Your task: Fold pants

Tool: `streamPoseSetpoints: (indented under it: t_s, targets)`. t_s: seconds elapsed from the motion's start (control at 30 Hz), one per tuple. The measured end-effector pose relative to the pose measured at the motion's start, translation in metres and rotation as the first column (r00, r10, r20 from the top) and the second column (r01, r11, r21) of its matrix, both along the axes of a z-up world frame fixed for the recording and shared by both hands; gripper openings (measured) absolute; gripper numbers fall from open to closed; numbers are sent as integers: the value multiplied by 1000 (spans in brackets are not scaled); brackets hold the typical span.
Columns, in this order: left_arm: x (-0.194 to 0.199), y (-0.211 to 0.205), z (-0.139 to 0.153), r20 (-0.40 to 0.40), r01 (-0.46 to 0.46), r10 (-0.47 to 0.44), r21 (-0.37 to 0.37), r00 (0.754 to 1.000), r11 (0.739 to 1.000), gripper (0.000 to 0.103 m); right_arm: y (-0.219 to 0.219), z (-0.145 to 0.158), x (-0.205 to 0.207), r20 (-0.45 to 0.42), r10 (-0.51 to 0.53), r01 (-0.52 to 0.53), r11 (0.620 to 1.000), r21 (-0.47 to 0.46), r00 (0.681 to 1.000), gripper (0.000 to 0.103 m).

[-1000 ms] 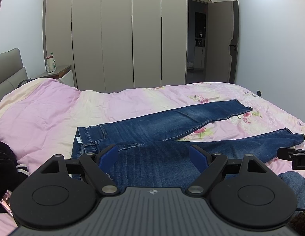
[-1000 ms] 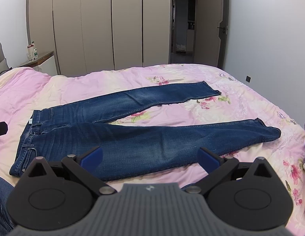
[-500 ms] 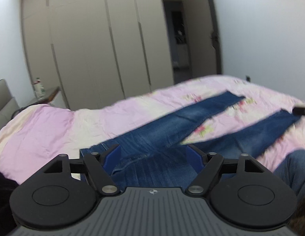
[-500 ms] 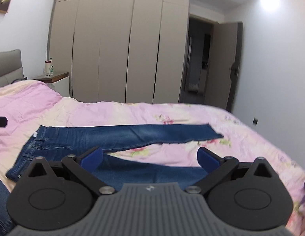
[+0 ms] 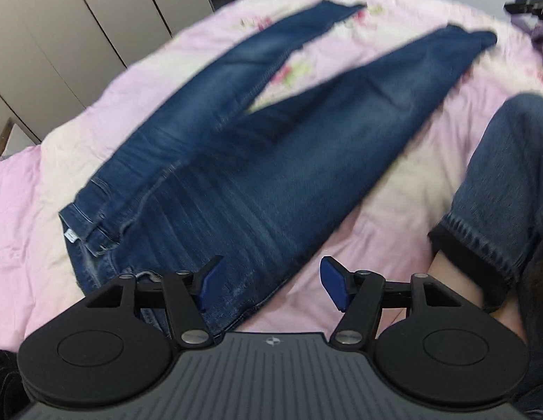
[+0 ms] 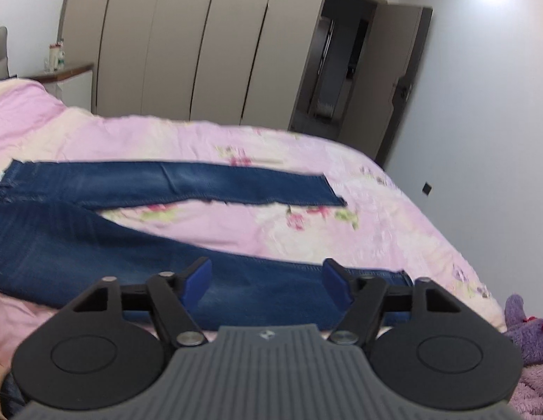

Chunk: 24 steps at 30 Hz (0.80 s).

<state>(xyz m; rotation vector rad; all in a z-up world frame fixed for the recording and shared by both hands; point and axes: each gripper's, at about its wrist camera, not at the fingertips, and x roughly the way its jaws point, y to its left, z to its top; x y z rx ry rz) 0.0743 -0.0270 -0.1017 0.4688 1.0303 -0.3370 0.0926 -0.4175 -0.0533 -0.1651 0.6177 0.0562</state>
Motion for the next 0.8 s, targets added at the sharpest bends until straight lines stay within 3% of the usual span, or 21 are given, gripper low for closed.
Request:
streamPoseSetpoints:
  t_s: [0.1, 0.23, 0.47, 0.63, 0.7, 0.8]
  targets:
    - [16, -8, -33, -67, 2, 3, 73, 998, 997, 73, -31, -30, 19, -83, -9, 4, 998, -62, 996, 57]
    - [25, -28, -65, -88, 46, -29, 201, 996, 979, 73, -72, -84, 40, -176, 19, -45, 988, -150, 984, 55]
    - [40, -53, -98, -126, 92, -51, 344, 991, 934, 73, -134, -182, 92, -308, -25, -76, 947, -313, 951, 48]
    - [47, -66, -114, -136, 138, -87, 438, 987, 888, 73, -149, -212, 121, -274, -10, -135, 852, -505, 962, 48]
    - [48, -67, -116, -141, 137, -80, 453, 987, 881, 73, -156, -223, 134, -290, 6, -176, 807, -563, 957, 48]
    - [51, -65, -117, -133, 126, -72, 461, 988, 879, 67, -163, -241, 150, -336, 12, -222, 773, -594, 942, 44]
